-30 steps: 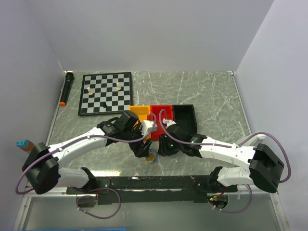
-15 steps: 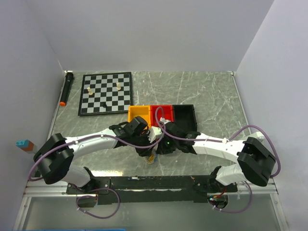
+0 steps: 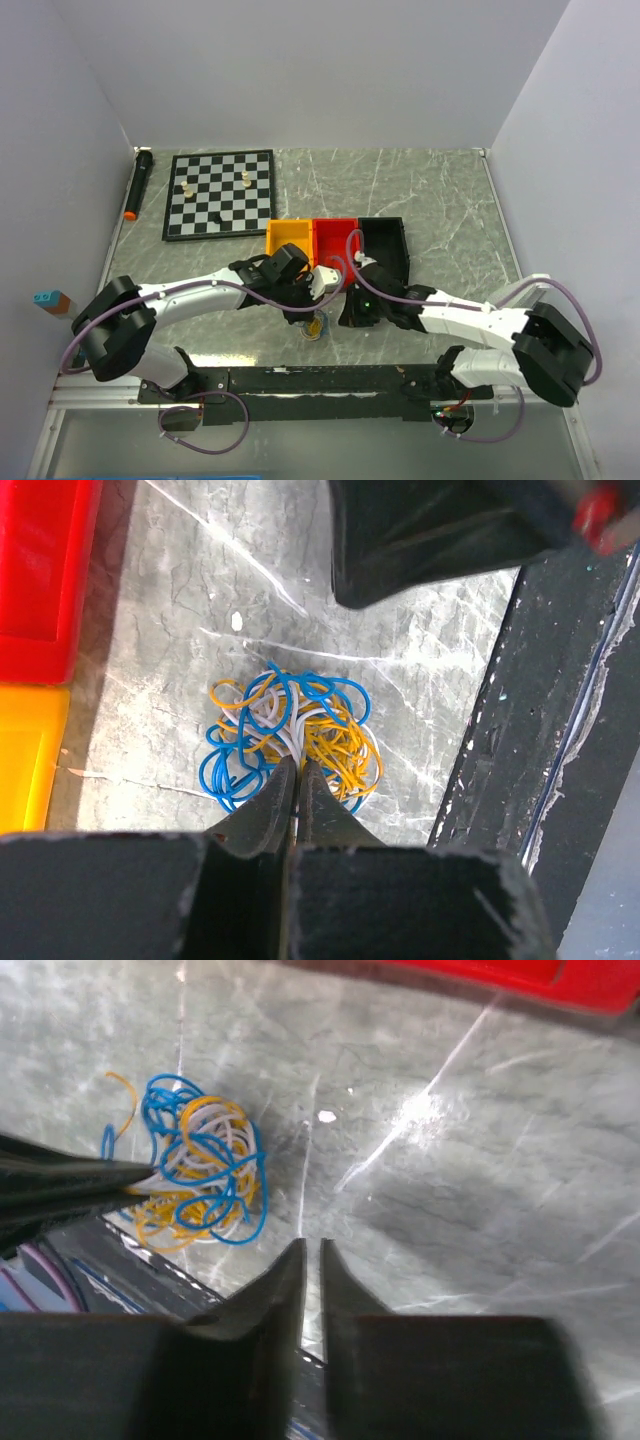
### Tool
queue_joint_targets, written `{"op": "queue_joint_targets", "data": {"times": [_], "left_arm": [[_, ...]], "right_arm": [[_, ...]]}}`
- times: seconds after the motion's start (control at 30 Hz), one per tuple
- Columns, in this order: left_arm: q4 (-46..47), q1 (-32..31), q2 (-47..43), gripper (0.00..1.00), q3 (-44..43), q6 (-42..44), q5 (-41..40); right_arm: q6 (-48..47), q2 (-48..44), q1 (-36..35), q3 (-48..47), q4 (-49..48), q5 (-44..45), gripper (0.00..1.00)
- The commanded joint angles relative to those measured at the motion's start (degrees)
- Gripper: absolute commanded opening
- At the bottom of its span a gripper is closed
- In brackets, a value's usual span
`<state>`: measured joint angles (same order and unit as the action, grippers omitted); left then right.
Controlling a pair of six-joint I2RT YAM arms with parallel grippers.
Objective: Untangle the cables
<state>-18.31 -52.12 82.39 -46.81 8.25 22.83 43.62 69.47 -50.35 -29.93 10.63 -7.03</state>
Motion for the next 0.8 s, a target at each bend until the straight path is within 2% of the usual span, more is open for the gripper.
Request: {"op": "queue_joint_targets", "data": {"times": [0.0,0.07,0.1,0.17,0.3,0.53,0.77], "left_arm": [[-1.03,-0.27,-1.88,0.01,-0.57,1.33,0.81],[-0.94,-0.35,-1.88,0.01,-0.48,1.33,0.55],[-0.77,-0.27,-2.06,0.01,-0.48,1.33,0.46],[-0.51,-0.35,-2.15,0.01,-0.22,1.24,0.11],[-0.42,-0.26,-2.32,0.01,-0.30,0.89,-0.50],[-0.77,-0.35,-2.06,0.01,-1.36,0.98,-0.94],[-1.65,-0.26,-1.62,0.01,-2.15,1.33,-0.77]], "right_arm": [[0.86,-6.36,0.95,2.33,-5.17,-0.62,0.35],[1.21,-8.73,0.95,4.00,-9.20,-2.37,0.56],[1.56,-9.35,0.95,4.53,-10.27,-2.99,0.62],[1.82,-9.36,0.87,5.06,-14.83,-4.65,0.67],[2.53,-6.38,0.95,4.80,-18.01,-6.68,0.67],[1.83,-0.49,0.95,2.16,-17.75,-5.98,0.59],[3.32,3.47,1.04,1.11,-19.68,-5.19,0.32]]}}
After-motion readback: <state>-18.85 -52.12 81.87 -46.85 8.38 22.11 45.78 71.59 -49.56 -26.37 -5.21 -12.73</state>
